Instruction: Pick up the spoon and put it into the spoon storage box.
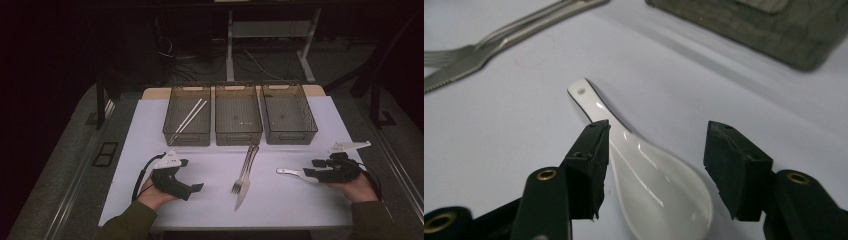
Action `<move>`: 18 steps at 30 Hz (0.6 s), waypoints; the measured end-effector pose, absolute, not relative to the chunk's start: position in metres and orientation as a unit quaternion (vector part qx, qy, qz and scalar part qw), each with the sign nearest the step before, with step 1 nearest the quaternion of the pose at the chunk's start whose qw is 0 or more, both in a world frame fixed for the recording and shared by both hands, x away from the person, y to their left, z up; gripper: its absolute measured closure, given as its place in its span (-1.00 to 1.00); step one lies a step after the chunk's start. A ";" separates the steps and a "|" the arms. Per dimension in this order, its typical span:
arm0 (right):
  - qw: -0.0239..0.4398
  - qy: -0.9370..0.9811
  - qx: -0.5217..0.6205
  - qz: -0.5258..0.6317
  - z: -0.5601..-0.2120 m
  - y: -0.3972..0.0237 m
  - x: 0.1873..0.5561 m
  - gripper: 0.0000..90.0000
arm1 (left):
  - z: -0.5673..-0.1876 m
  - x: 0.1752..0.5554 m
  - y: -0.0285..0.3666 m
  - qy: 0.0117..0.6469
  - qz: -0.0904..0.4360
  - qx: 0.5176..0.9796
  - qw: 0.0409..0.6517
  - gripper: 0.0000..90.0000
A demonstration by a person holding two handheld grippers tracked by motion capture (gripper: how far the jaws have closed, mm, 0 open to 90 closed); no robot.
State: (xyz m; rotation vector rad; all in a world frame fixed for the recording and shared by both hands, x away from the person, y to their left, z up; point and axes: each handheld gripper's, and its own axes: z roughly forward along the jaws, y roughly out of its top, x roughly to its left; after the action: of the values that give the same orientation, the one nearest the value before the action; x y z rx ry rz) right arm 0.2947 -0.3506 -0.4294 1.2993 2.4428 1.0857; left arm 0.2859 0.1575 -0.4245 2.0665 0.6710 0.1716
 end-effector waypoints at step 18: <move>0.068 0.825 0.446 0.341 -0.441 -0.354 0.293 -0.03 | -0.425 0.286 0.158 0.274 0.070 0.841 0.462 -1.00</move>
State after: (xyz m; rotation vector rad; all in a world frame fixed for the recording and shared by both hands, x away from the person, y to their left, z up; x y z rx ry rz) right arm 0.2934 -0.3537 -0.4406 1.3449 2.4845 1.0273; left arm 0.2860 0.1575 -0.4249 2.0679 0.6730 0.1732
